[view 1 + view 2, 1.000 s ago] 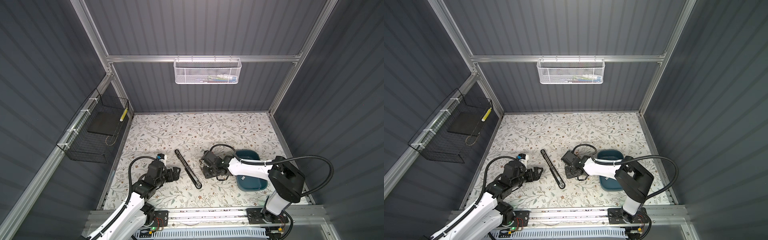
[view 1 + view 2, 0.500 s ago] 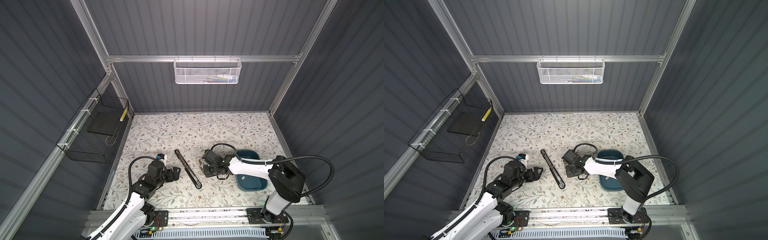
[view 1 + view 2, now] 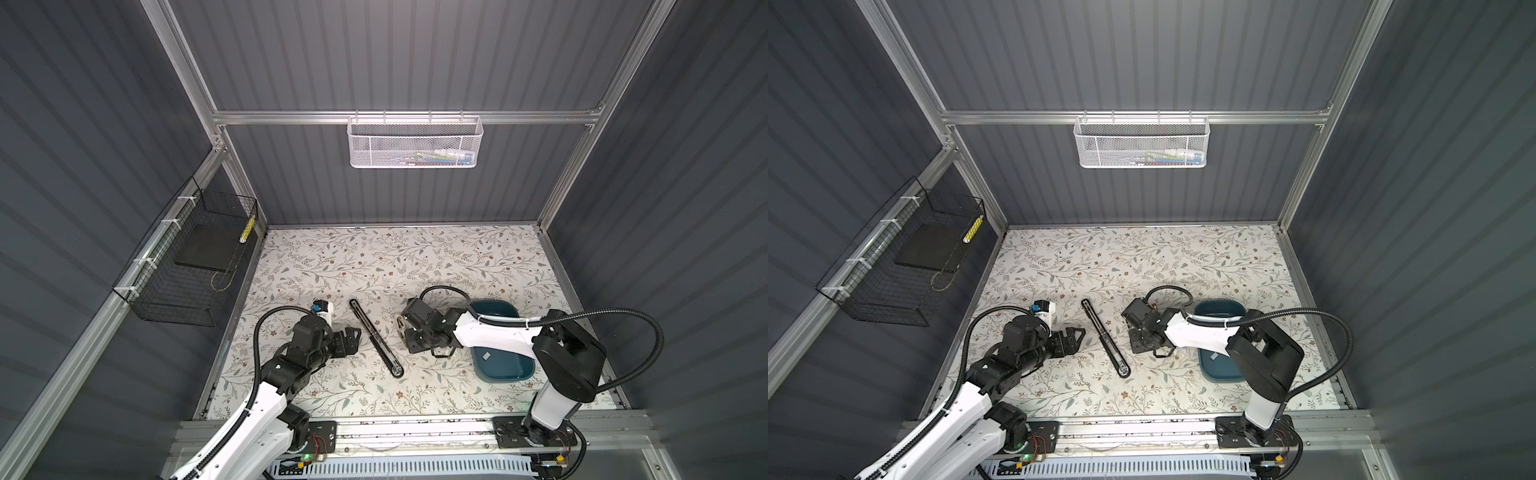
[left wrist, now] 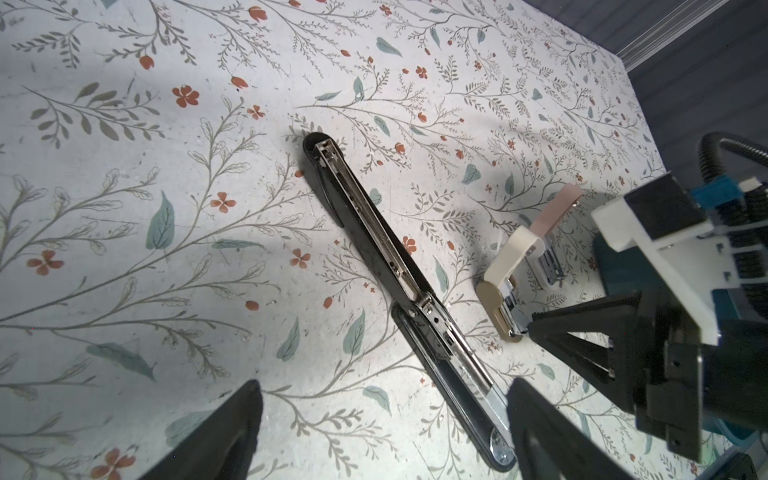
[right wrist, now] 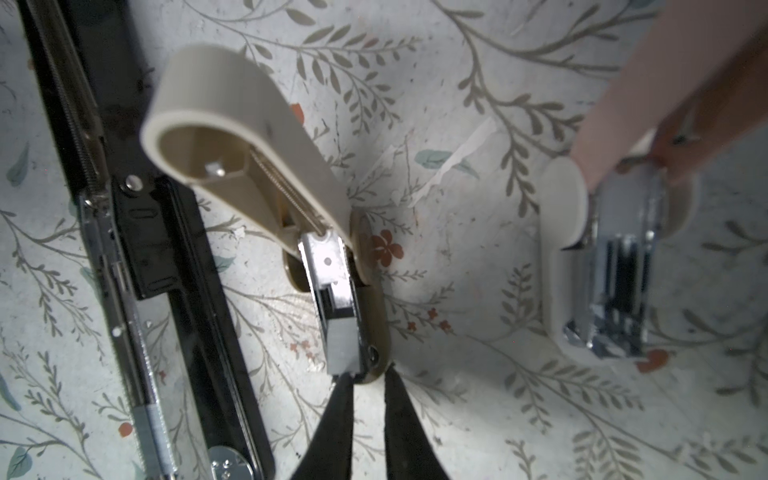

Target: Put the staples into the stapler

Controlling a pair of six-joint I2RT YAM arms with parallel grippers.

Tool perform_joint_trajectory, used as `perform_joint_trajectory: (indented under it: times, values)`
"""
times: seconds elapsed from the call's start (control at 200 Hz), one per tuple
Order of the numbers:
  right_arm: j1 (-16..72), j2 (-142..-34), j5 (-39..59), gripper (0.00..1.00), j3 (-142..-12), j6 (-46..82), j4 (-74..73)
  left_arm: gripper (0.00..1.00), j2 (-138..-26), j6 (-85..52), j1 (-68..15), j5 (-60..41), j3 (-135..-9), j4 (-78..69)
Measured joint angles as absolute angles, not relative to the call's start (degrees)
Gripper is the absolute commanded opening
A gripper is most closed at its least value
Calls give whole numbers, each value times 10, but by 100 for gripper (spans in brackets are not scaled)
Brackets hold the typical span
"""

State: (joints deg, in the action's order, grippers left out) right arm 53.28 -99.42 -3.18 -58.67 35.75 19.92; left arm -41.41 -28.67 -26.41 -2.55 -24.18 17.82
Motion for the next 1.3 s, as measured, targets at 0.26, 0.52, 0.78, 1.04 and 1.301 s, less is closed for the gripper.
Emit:
perform_joint_trajectory:
  times: [0.26,0.52,0.78,1.04,1.301]
  values:
    - [521,-1021,-20,16,-625,360,224,92,-419,-287,-264,-36,-242,178]
    - [515,-968,-27,18,-621,345,238,92,-418,-287,-264,-36,-242,180]
    - [515,-967,-30,16,-655,331,236,91,-403,-287,-264,-33,-243,191]
    - [516,-1029,-14,11,-639,347,223,91,-393,-287,-264,-29,-244,203]
    - [516,-1031,-13,12,-634,361,213,92,-400,-287,-264,-29,-244,204]
